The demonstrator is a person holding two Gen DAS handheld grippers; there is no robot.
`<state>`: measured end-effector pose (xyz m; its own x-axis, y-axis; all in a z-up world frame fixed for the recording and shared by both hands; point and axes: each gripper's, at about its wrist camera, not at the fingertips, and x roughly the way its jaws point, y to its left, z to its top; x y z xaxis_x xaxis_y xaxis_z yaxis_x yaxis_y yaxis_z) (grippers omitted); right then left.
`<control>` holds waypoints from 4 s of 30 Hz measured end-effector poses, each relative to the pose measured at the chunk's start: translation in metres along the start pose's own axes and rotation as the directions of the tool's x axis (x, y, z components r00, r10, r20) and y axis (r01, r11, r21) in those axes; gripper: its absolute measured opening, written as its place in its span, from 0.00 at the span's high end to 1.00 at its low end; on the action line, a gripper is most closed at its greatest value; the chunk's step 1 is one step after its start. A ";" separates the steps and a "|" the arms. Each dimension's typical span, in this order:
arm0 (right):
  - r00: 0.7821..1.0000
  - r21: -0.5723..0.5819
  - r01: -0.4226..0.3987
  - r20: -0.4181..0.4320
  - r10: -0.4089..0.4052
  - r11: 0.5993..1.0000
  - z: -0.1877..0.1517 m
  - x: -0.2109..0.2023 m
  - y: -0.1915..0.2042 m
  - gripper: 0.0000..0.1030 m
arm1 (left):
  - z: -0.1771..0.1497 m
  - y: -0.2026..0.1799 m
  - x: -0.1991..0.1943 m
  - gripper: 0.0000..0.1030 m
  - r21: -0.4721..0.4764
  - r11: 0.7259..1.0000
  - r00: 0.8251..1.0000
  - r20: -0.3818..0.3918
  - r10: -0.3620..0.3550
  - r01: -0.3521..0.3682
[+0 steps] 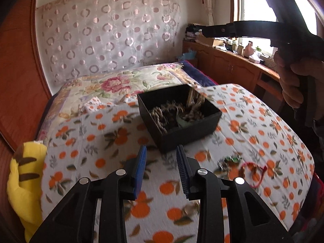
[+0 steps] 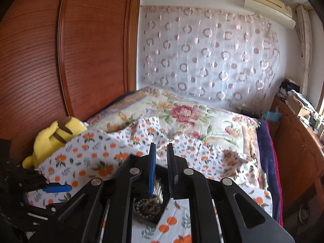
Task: Organize jewelry
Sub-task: 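Move the left tool to the gold ring while the right tool approaches the red cord bracelet, then grasp the gold ring with the left tool while the right tool grasps the red cord bracelet, then carry the ring and bracelet over the box and open both tools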
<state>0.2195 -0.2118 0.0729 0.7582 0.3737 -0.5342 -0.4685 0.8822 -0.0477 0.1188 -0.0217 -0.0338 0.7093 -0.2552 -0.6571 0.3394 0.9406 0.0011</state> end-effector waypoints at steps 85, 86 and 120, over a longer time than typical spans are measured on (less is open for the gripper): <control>0.951 0.034 -0.108 -0.288 0.113 0.994 -0.225 -0.053 0.031 0.85 | -0.071 -0.036 0.009 0.90 0.013 1.000 0.992 -0.128 -0.008 0.010; 0.951 0.033 -0.107 -0.288 0.112 0.994 -0.225 -0.053 0.031 0.85 | -0.071 -0.036 0.009 0.90 0.011 1.000 0.992 -0.125 -0.009 0.010; 0.993 0.022 -0.088 -0.075 0.089 0.996 -0.134 -0.058 0.011 0.91 | -0.004 -0.027 -0.006 0.90 -0.032 0.999 0.999 0.043 -0.009 0.010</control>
<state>0.1096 -0.2623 -0.0099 0.6774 0.4285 -0.5979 -0.5233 0.8519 0.0176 0.1031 -0.0443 -0.0326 0.7321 -0.2726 -0.6243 0.3264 0.9448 -0.0298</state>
